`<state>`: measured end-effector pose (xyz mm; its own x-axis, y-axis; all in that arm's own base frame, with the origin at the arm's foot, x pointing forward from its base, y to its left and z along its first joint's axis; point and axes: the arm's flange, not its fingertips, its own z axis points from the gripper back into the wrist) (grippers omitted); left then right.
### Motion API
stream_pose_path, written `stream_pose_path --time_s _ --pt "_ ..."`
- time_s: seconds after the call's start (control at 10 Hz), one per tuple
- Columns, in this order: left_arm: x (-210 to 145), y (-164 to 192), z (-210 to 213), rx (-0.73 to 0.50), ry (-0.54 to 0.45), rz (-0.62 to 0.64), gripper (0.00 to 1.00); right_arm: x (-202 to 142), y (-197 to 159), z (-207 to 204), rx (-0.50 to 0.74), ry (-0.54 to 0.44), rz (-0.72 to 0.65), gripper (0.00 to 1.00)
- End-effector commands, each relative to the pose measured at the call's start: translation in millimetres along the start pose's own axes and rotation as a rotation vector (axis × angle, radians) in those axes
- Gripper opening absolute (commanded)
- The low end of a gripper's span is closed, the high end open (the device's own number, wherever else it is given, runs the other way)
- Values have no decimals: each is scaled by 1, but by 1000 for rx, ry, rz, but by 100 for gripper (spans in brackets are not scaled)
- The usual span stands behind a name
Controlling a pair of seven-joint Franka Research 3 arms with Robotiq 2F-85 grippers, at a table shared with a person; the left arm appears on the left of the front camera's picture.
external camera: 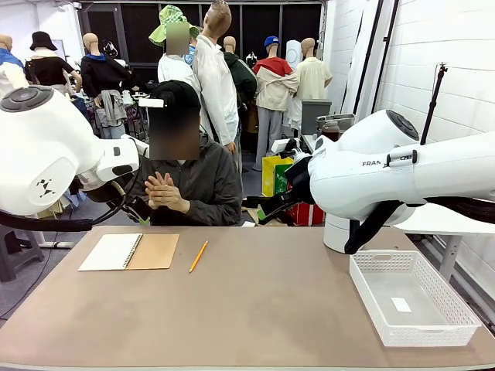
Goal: Sort the paper based on its condition.
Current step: If a person hands you a paper, place it in the Organizing basket , and if it's crumpled, put it in the Trash can.
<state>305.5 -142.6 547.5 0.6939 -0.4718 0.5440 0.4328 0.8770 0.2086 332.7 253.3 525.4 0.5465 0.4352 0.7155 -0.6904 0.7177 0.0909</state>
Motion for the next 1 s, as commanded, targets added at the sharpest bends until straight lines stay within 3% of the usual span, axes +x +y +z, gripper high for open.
stream_pose_path --time_s 0.0,0.9 --pt "-1 2 0 -4 4 -10 100 2 -1 0 3 12 -8 100" --pt "-1 2 0 -4 4 -10 100 2 -1 0 3 12 -8 100"
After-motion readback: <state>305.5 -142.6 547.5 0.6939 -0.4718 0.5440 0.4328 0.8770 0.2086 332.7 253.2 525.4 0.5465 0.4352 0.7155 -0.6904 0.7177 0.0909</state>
